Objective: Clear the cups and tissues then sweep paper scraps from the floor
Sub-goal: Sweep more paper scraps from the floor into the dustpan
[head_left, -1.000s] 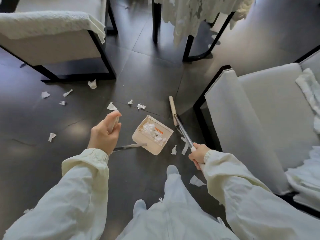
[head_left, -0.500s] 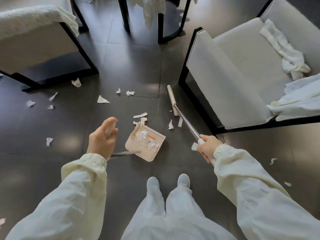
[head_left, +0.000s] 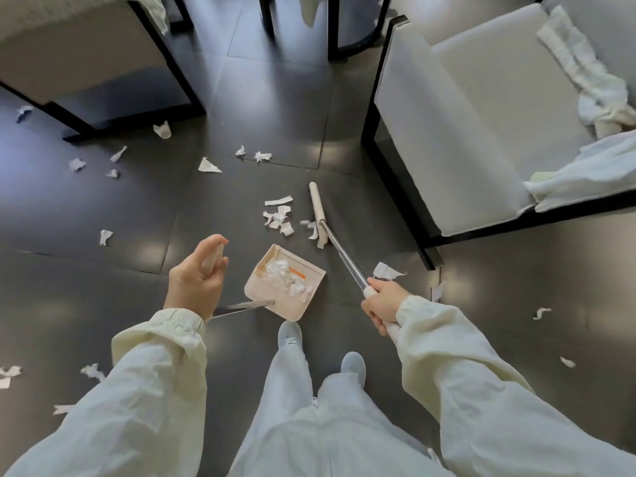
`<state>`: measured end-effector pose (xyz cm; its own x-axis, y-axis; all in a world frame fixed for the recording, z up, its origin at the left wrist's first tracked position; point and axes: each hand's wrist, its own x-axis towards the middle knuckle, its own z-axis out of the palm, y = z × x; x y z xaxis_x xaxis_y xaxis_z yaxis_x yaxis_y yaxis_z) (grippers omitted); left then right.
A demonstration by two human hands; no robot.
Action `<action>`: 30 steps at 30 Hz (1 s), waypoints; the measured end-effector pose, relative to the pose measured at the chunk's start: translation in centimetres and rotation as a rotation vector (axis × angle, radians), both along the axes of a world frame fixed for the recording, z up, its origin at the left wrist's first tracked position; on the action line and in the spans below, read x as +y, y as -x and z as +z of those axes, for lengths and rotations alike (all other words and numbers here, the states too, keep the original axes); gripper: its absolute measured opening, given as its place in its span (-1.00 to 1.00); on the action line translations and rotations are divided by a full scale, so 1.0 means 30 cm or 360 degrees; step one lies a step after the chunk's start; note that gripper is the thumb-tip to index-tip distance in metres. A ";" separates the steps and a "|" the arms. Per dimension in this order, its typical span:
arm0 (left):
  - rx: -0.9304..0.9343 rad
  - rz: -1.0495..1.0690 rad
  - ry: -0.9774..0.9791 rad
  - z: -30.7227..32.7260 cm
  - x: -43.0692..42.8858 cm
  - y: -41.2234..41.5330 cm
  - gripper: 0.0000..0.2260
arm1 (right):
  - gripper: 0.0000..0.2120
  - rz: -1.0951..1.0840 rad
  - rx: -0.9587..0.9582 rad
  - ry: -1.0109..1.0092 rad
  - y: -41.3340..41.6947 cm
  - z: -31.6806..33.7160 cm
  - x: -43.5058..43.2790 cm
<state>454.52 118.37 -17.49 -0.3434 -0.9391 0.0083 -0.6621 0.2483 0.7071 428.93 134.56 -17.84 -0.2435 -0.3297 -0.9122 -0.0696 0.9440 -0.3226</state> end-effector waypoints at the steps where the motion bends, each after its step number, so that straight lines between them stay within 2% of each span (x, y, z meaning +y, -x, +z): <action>1: -0.0002 0.0003 -0.0005 0.003 0.028 0.006 -0.68 | -0.38 0.0010 -0.0004 0.0019 0.015 0.022 0.037; 7: -0.0021 -0.0076 0.0018 0.001 0.196 0.071 -0.65 | -0.32 0.0011 0.0214 0.0010 0.056 0.087 0.285; 13: -0.0048 -0.0390 -0.0010 -0.024 0.301 0.153 -0.62 | -0.50 0.0125 0.0431 -0.0178 0.062 0.069 0.484; 16: -0.0054 -0.0523 -0.0033 -0.031 0.353 0.168 -0.63 | -0.56 0.0159 0.0421 -0.0287 0.011 0.044 0.545; 19: -0.0031 -0.0614 -0.0025 -0.028 0.399 0.160 -0.62 | -0.50 0.0190 0.0311 -0.0278 -0.079 0.025 0.563; 21: -0.0024 -0.0672 -0.0044 -0.020 0.423 0.165 -0.62 | -0.48 0.0043 0.0153 -0.0202 -0.122 0.022 0.578; 24: -0.0026 -0.0702 -0.0120 -0.009 0.452 0.195 -0.62 | -0.34 -0.0560 -0.0123 -0.0071 -0.114 0.028 0.655; 30: -0.0086 -0.0837 -0.0167 0.028 0.591 0.278 -0.67 | -0.31 -0.0875 -0.0095 0.0066 -0.102 0.086 0.884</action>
